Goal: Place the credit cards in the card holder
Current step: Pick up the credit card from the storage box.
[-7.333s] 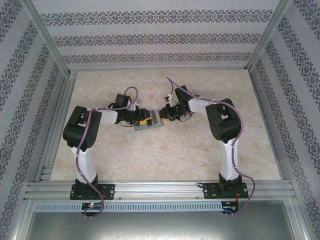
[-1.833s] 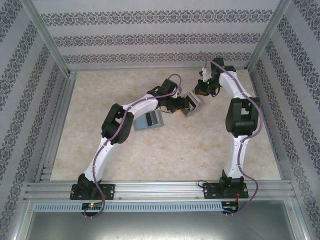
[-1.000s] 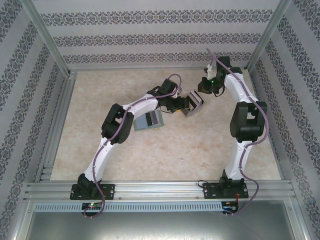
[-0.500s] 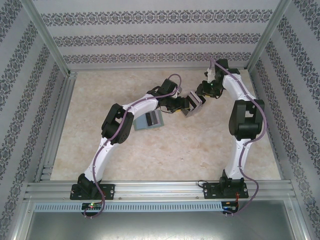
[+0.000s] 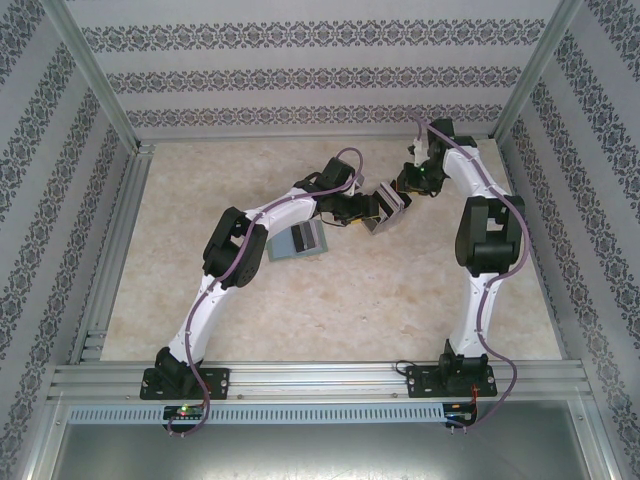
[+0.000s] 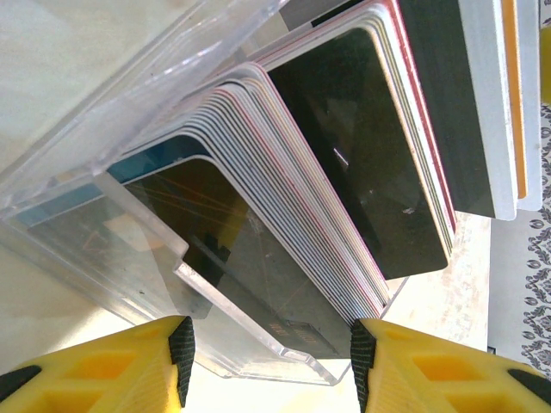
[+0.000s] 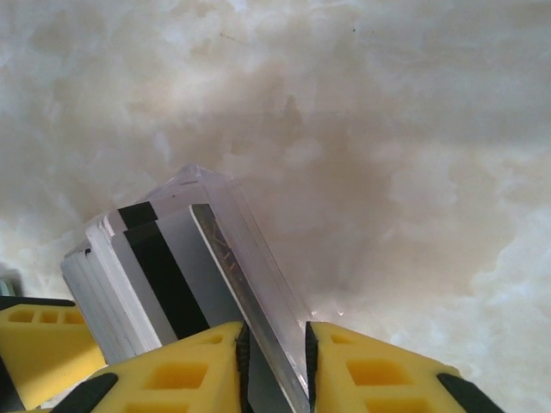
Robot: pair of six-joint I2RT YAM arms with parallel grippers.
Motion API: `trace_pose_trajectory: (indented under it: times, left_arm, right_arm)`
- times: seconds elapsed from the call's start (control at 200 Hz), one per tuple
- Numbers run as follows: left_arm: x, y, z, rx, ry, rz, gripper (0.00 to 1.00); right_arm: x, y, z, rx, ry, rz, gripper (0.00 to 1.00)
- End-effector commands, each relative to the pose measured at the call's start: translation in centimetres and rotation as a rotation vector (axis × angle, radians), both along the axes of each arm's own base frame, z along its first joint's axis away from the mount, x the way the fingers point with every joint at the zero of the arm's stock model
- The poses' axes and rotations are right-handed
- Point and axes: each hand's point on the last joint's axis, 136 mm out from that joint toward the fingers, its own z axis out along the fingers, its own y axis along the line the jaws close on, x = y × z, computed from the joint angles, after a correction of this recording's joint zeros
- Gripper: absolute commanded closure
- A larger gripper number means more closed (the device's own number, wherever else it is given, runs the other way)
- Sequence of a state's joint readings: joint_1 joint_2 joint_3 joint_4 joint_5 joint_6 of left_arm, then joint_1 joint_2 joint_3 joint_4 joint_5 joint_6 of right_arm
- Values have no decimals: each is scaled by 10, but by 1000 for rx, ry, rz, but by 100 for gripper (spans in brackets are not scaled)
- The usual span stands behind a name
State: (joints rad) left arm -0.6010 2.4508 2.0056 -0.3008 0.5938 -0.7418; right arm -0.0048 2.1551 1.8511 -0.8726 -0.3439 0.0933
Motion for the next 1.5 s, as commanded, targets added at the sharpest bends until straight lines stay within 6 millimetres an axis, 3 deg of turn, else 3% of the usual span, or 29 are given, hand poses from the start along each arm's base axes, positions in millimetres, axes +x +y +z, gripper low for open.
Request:
trace_pose_trajectory:
  times: [0.0,0.29,0.739,1.064,1.284,1.494]
  left_arm:
    - [3,6,-7,40,6,15,47]
    - [2,6,-11,42,13,14,47]
    - [1,6,-12,38,17,15,47]
    - [1,6,7,25,-12,11,47]
    - [-3,21,43,16,-80,28,47]
    - [-8,65,75,21,-143,103,47]
  right_arm:
    - [-1,-6,-6,-20,25,4,76]
    - [0,-8,5,-36,-2,5,90]
    - [-3,-15,47,-75,-87,5,91]
    - [-9,-17,91,-89,-224,-41,92]
    - [-29,9,123,-26,-320,-30,91]
    - [-54,57,147,206,-405,1,91]
